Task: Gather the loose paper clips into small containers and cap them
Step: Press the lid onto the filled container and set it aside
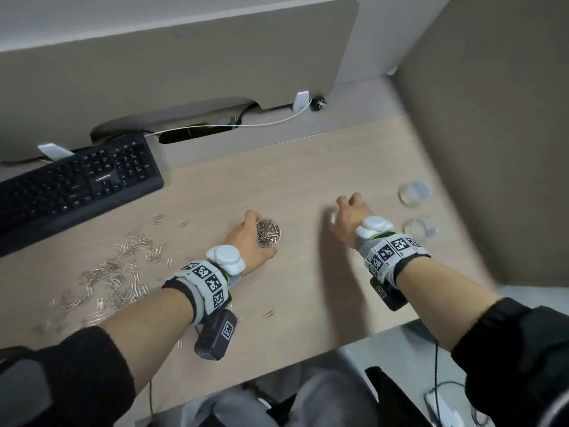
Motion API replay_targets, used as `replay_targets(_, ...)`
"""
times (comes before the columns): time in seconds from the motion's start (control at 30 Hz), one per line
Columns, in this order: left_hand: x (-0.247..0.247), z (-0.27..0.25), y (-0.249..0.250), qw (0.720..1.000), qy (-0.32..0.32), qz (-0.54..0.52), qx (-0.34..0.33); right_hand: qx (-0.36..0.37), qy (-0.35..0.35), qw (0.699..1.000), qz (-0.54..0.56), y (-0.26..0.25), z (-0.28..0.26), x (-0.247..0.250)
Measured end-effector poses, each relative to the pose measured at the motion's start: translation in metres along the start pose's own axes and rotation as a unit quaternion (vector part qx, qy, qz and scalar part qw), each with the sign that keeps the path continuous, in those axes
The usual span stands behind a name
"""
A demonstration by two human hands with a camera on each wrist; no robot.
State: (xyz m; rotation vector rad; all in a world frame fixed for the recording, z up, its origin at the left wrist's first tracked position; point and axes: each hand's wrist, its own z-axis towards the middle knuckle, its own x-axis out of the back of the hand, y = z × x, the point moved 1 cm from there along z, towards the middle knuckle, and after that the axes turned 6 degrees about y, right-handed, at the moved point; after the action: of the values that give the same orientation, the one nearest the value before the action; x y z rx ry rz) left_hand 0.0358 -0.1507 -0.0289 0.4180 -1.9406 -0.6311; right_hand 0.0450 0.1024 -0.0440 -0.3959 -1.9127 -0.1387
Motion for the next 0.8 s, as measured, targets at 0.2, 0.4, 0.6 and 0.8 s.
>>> replay_targets(0.2, -0.001, 0.007, -0.006, 1.0, 0.018, -0.009, 0.011, 0.01, -0.051, 0.997, -0.061, 0.005, 0.01, -0.008)
replay_targets(0.4, 0.013, 0.004, -0.015, 0.999, 0.02, 0.001, 0.032, 0.076, -0.05, 0.995, 0.05, -0.051, -0.002, 0.01)
replay_targets(0.6, 0.037, -0.01, -0.026, 0.998, 0.041, -0.026, 0.04, 0.179, -0.049, 0.964, 0.192, -0.133, -0.03, 0.037)
replay_targets(0.8, 0.077, -0.041, -0.058, 0.996, 0.046, -0.049, 0.053, 0.264, -0.091, 0.946, 0.164, -0.199, -0.061, 0.043)
